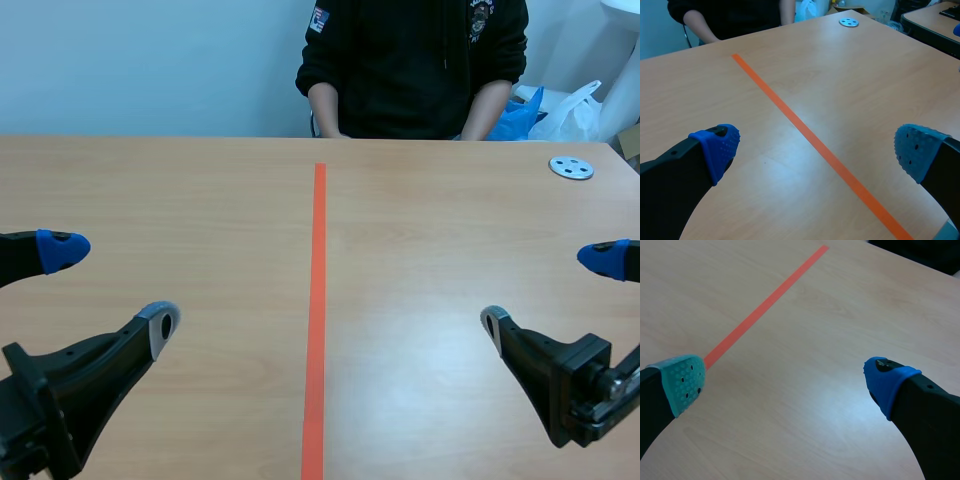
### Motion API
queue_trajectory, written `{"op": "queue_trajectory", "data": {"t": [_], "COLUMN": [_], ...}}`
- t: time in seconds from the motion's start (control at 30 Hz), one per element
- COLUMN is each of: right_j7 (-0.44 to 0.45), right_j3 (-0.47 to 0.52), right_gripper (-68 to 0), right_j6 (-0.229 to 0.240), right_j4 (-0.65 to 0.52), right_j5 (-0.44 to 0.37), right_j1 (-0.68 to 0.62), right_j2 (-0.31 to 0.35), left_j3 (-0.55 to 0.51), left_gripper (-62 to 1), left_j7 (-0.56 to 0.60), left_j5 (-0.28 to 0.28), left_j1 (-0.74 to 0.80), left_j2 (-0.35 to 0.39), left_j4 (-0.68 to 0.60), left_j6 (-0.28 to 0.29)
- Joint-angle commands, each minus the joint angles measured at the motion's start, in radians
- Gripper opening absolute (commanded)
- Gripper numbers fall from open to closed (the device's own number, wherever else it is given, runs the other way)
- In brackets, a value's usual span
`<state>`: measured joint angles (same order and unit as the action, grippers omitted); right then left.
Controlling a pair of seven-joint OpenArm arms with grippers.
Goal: Sort the leaf by its shape. The table is split by an orange tape line. A compound leaf with several leaflets goes to the left side, a simple leaf with one blade goes to the right side. Return to the home posture when a red brick is placed on the table.
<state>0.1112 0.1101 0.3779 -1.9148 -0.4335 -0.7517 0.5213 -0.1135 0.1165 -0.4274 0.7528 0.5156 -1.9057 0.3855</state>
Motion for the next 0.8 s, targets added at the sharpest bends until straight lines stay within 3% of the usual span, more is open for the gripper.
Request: {"op": "queue_trajectory", "data": {"t": [0.0, 0.77], "right_j7": [0.006, 0.004], "right_j3": [0.013, 0.013], "right_gripper": [0.4, 0.4], "right_j6": [-0.004, -0.004], "right_j4": [-0.016, -0.016], "right_j5": [-0.007, -0.007], "right_j1": [0.004, 0.004], "right_j2": [0.002, 0.002], "left_j3": [-0.005, -0.005], "left_gripper": [1.4, 1.4], "left_j7": [0.008, -0.012], "left_j5": [-0.009, -0.009], "left_j1": [-0.002, -0.002], "left_j2": [0.001, 0.001], "left_j4": [-0.020, -0.020], "left_j6": [0.002, 0.002]}}
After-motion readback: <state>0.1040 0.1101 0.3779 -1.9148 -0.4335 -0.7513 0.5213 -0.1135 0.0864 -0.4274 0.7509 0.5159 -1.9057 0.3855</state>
